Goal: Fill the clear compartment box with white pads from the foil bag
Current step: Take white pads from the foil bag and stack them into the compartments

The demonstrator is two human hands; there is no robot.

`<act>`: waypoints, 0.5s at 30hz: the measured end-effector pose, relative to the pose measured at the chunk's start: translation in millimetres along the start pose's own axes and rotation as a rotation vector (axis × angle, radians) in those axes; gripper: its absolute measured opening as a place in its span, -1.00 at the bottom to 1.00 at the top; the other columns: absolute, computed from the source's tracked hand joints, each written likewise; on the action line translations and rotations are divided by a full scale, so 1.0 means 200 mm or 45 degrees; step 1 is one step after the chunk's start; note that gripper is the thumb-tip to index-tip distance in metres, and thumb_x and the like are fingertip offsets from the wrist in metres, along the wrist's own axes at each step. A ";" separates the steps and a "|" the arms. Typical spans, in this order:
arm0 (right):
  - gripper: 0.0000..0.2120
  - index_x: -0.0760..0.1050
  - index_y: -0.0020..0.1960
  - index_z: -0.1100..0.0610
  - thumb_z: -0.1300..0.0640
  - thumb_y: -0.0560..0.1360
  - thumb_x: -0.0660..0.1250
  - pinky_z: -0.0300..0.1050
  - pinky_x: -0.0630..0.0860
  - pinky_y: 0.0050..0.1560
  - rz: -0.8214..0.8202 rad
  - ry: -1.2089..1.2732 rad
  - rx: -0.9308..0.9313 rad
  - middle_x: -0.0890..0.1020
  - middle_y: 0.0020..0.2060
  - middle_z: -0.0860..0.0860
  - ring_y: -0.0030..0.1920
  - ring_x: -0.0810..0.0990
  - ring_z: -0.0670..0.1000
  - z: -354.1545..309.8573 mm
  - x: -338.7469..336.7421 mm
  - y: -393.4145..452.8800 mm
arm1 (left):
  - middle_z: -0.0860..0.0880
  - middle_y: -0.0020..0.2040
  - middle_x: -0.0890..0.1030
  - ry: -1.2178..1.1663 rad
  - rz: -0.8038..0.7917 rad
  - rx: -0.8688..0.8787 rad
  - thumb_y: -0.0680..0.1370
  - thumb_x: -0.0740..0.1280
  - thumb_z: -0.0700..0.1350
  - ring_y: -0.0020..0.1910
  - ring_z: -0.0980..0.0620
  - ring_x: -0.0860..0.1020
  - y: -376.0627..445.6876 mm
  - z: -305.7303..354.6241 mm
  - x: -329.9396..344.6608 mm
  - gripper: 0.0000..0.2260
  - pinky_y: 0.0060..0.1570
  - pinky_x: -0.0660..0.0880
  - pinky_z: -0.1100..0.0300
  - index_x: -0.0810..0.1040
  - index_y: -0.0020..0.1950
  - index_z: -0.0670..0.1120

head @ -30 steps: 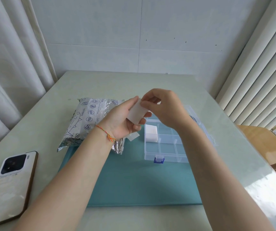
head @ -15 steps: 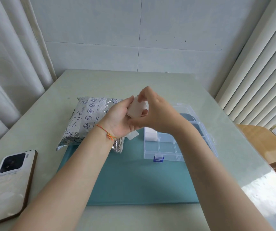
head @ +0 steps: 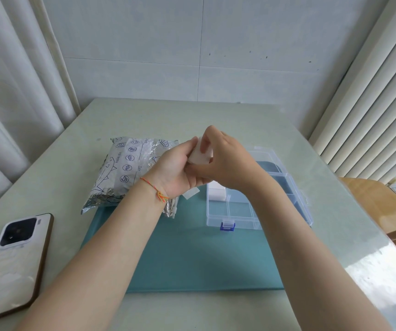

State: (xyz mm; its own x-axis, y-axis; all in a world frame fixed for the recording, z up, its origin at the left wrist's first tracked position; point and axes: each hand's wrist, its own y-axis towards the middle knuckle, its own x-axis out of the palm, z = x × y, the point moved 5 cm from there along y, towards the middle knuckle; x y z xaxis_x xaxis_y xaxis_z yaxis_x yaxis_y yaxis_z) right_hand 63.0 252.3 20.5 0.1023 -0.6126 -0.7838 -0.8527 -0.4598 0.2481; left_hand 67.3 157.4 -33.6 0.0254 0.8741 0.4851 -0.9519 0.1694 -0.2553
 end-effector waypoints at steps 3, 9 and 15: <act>-0.57 0.30 -0.03 0.15 0.00 0.35 0.49 -0.14 0.35 -0.32 0.065 0.011 -0.011 0.47 -0.19 -0.01 -0.27 0.41 0.01 0.00 -0.02 0.00 | -0.04 -0.07 0.55 0.016 -0.032 0.015 0.68 0.06 0.06 -0.11 -0.01 0.52 0.00 0.00 0.01 -0.70 -0.07 0.47 0.07 0.53 0.10 -0.02; -0.43 0.25 0.16 0.19 0.04 0.35 0.51 0.07 0.50 -0.22 0.136 0.075 -0.101 0.55 -0.07 0.08 -0.20 0.51 0.14 -0.01 -0.03 0.00 | -0.02 -0.09 0.57 -0.080 -0.104 0.033 0.66 0.12 0.01 -0.13 0.05 0.53 -0.01 0.00 0.03 -0.75 -0.10 0.43 0.17 0.56 0.10 -0.04; -0.10 0.11 0.48 0.03 0.04 0.32 0.57 -0.10 0.49 -0.15 0.039 0.118 -0.081 0.56 0.02 0.06 -0.12 0.54 0.06 0.00 -0.03 0.00 | -0.02 -0.08 0.57 -0.164 -0.166 0.025 0.66 0.10 -0.01 -0.12 0.05 0.53 0.00 0.00 0.03 -0.75 -0.11 0.48 0.16 0.55 0.12 -0.03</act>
State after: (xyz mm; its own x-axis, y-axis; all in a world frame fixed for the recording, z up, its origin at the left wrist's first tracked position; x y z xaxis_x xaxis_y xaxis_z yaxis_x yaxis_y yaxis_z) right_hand 61.8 256.0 24.1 0.1258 -0.6823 -0.7201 -0.8223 -0.4779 0.3091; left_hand 67.7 162.9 -30.6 0.1111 0.7796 0.6163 -0.9489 0.2676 -0.1675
